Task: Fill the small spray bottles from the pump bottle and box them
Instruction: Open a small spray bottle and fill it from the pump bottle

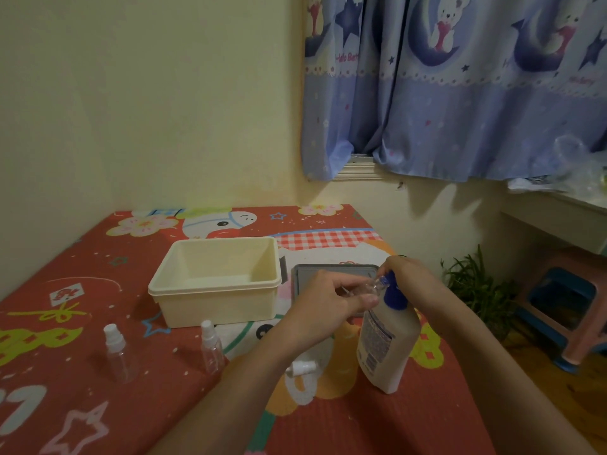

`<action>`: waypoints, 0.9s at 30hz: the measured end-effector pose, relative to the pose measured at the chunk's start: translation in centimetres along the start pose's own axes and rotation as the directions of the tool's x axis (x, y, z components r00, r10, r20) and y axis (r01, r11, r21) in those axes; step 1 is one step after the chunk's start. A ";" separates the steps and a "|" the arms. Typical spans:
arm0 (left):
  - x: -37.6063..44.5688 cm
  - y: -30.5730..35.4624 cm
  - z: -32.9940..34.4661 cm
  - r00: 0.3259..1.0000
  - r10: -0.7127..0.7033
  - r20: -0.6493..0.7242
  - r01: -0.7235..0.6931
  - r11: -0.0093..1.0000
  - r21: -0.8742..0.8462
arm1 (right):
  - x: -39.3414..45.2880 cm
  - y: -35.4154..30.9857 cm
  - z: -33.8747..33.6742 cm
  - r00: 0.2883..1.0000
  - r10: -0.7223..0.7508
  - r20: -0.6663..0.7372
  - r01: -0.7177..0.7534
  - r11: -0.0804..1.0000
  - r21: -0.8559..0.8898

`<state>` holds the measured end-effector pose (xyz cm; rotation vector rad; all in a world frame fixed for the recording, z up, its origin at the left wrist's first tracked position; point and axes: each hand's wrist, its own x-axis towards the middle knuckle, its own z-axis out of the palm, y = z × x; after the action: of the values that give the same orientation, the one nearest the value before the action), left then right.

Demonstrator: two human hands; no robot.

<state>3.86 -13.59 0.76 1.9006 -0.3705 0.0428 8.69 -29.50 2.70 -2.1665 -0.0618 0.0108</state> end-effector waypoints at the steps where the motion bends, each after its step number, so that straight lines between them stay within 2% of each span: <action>1: 0.0 0.0 0.0 1.000 0.002 -0.002 -0.002 1.000 0.001 | 0.2 0.0 -0.1 1.000 0.009 0.003 -0.009 0.999 0.036; 4: 0.0 0.2 -0.1 1.000 0.007 0.008 -0.007 1.000 -0.005 | 0.3 0.1 0.0 1.000 0.017 0.008 -0.017 0.999 0.051; 9: 0.2 -0.1 -0.2 1.000 0.003 0.016 -0.004 1.000 0.010 | 0.1 0.2 0.5 0.998 -0.048 -0.044 0.045 0.997 -0.066; 18: 0.2 -0.4 -0.3 0.999 0.008 0.032 -0.008 1.000 0.001 | 0.4 0.2 0.2 0.997 -0.071 0.006 0.070 0.962 -0.265; 24: 0.5 -0.4 -0.3 1.000 0.005 0.031 -0.005 1.000 0.011 | 0.0 0.3 0.4 0.992 -0.123 -0.031 0.110 0.955 -0.274; 25: 0.5 -0.3 -0.3 0.999 0.004 0.033 -0.005 1.000 0.007 | 0.0 0.3 0.4 0.994 -0.105 -0.026 0.095 0.965 -0.246; 27: 0.3 -0.2 -0.4 0.999 0.005 0.039 -0.006 1.000 0.009 | 0.4 -0.2 0.2 0.999 -0.032 0.010 0.034 0.948 -0.315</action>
<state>4.29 -13.26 0.81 1.9116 -0.4026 0.0112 9.07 -29.21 2.79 -2.4859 -0.1089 -0.0147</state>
